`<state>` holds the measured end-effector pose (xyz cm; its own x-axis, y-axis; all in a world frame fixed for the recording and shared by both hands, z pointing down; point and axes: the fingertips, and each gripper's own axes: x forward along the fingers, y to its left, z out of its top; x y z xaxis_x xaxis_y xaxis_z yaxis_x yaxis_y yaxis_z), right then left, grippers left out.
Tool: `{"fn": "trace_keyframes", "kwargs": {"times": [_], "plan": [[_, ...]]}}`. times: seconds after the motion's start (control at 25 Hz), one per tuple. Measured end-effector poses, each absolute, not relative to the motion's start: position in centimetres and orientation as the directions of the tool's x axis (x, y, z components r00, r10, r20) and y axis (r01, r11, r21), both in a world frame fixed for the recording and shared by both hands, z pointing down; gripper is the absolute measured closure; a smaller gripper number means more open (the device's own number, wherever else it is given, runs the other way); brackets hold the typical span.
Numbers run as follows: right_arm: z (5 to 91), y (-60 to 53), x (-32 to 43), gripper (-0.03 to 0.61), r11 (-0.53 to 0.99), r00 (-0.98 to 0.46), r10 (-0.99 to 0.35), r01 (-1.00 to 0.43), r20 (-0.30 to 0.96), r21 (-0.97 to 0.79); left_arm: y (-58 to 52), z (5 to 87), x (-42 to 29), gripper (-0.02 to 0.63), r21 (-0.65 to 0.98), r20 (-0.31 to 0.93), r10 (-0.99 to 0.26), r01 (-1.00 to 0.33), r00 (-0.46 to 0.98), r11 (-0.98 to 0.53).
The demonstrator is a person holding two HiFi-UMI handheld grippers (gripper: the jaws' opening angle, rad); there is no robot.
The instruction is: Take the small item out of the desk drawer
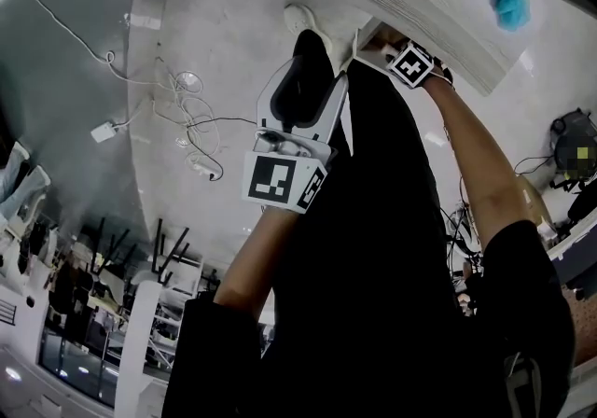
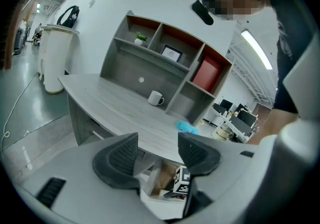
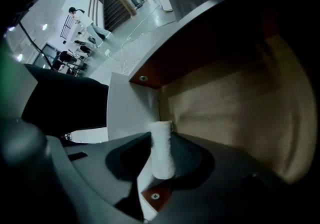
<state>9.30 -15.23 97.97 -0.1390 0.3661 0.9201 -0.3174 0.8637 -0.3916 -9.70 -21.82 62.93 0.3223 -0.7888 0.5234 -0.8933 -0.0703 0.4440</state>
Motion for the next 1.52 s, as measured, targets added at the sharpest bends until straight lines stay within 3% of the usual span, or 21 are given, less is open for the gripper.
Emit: {"fn": "trace_keyframes", "kwargs": {"times": [0.28,0.8,1.12,1.52], "plan": [[97.9,-15.1,9.0,0.462,0.893,-0.168,0.285,-0.311,0.944,-0.325,-21.3,62.3,-10.0,0.387,0.436,0.516,-0.794,-0.896,0.321,-0.078],[93.3,-14.6,8.7,0.463,0.844,-0.265,0.174,-0.456,0.948,-0.282,-19.5,59.0,-9.6,0.387,0.406,0.477,-0.822,-0.907,0.311,-0.108],[87.5,-15.0,8.9,0.463,0.857,-0.331,0.074,-0.461,0.941,-0.230,-19.9,55.0,-8.3,0.387,0.380,0.426,-0.839,-0.909,0.337,-0.172],[76.0,-18.0,7.8,0.462,0.717,-0.476,-0.127,-0.650,0.870,-0.251,-23.2,51.8,-9.7,0.387,0.384,0.386,-0.823,-0.884,0.416,-0.267]]}}
